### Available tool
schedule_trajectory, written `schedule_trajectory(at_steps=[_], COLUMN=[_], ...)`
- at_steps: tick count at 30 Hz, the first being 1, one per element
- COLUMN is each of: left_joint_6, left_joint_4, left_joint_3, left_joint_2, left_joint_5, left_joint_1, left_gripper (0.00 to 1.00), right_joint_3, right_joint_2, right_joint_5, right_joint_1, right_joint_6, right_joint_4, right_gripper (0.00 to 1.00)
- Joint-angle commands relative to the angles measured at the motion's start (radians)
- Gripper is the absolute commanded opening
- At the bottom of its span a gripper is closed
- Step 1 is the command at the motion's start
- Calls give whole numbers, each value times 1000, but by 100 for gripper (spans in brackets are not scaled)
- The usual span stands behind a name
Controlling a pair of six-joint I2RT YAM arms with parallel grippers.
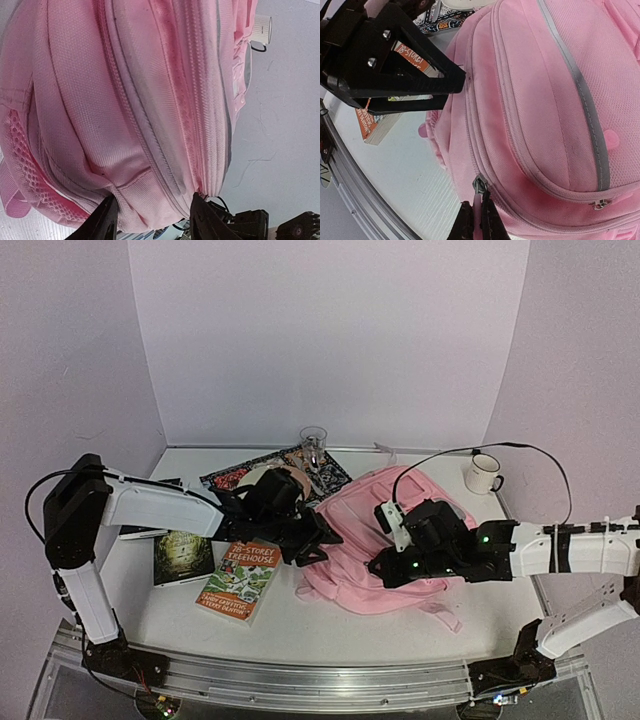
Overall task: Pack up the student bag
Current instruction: Hold the second largest pocket of the student bag.
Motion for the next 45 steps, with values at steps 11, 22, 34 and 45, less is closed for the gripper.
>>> schedule_trajectory(at_steps=[11,22,34,45], left_joint_6=[39,20,-2,22], left_joint_4=[-88,-25,37,37], left_joint_3=[81,125,102,-19], left_joint_2=[-79,60,84,-50], left_joint_5=[-77,43,48,41], left_joint_1=[-6,-16,-16,41], left_gripper=[52,47,1,0], right_joint_3=[52,52,77,8], right_joint_2=[22,22,50,-150], right_joint_5=[3,3,-6,335], right_joint_1=[6,8,12,-8], right_joint_6=[-29,-35,-79,72], right_joint_4=[94,99,58,-401], right_gripper=[0,0,0,0])
